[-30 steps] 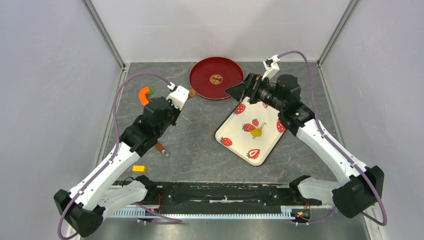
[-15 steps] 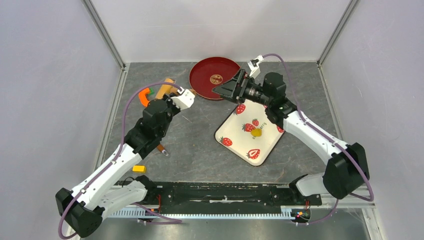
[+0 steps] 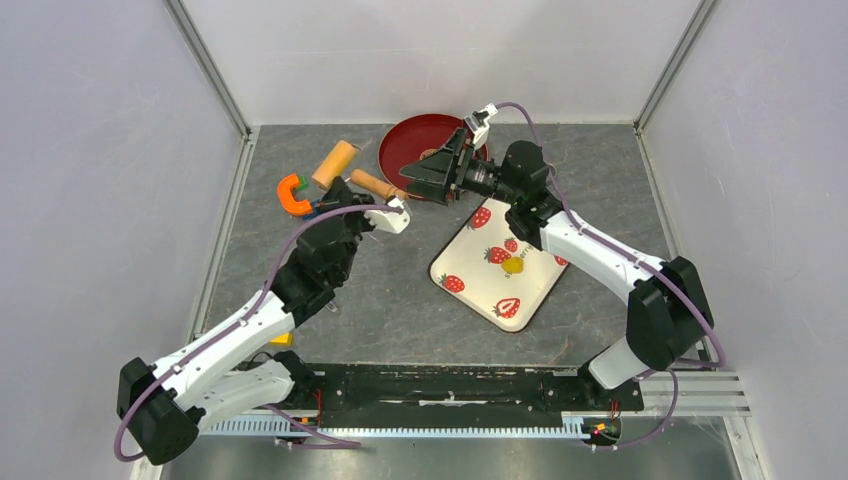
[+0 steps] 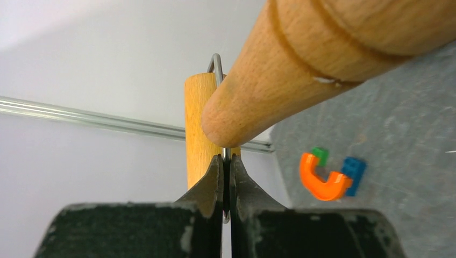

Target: Roll out the dumpling wrappers from the dough

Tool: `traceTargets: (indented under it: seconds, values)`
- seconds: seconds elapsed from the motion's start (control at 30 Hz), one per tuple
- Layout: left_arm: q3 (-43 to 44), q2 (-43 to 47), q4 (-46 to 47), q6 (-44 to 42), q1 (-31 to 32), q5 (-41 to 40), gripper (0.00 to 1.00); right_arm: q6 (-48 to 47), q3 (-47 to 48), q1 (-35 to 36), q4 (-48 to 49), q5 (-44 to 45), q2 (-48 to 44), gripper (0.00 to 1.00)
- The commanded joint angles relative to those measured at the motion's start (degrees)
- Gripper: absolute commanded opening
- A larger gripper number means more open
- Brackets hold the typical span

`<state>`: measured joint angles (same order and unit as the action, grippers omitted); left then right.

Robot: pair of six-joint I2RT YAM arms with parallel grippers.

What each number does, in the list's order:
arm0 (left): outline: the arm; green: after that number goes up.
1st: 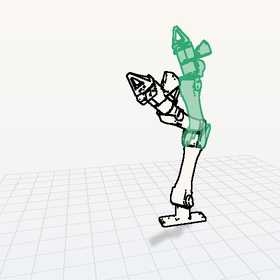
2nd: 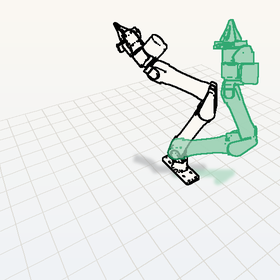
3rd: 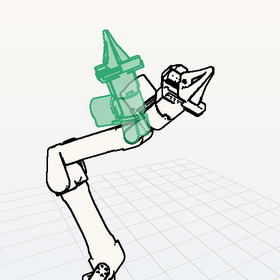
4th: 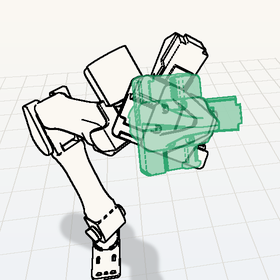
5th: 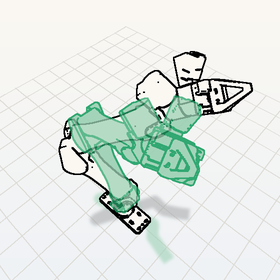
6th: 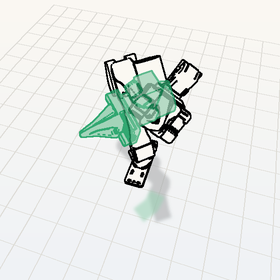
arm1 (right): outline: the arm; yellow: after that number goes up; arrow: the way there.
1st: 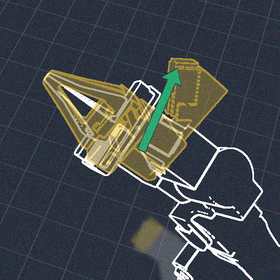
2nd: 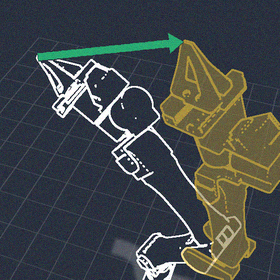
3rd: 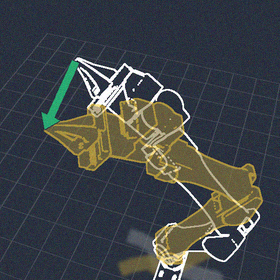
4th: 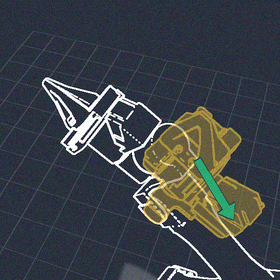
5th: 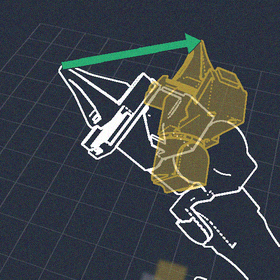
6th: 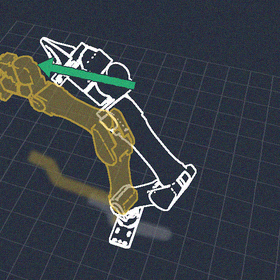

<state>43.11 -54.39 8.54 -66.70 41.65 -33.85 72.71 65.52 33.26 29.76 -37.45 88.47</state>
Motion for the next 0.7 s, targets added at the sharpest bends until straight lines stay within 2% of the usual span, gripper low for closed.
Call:
traceTargets:
  seconds: [0.0, 0.5, 0.57, 0.6, 0.67]
  values:
    - [2.2, -0.6, 11.9, -13.8, 1.4, -6.5, 0.02, 2.3, 3.1, 0.9, 4.4, -1.5, 1.1, 0.93]
    - [3.8, -1.4, 13.8, -16.1, 2.2, -9.0, 0.02, 9.3, 8.2, 4.5, 11.6, -4.7, 9.4, 0.81]
    - [3.8, -1.4, 13.7, -15.9, 2.3, -9.0, 0.02, 11.5, 8.1, 4.8, 14.8, -4.8, 10.5, 0.75]
    - [3.7, -1.5, 13.8, -15.7, 2.5, -9.1, 0.02, 13.8, 8.2, 4.9, 18.8, -4.7, 11.6, 0.66]
    - [3.8, -1.5, 13.7, -15.5, 2.6, -9.1, 0.02, 15.6, 8.4, 5.0, 21.3, -4.6, 12.6, 0.58]
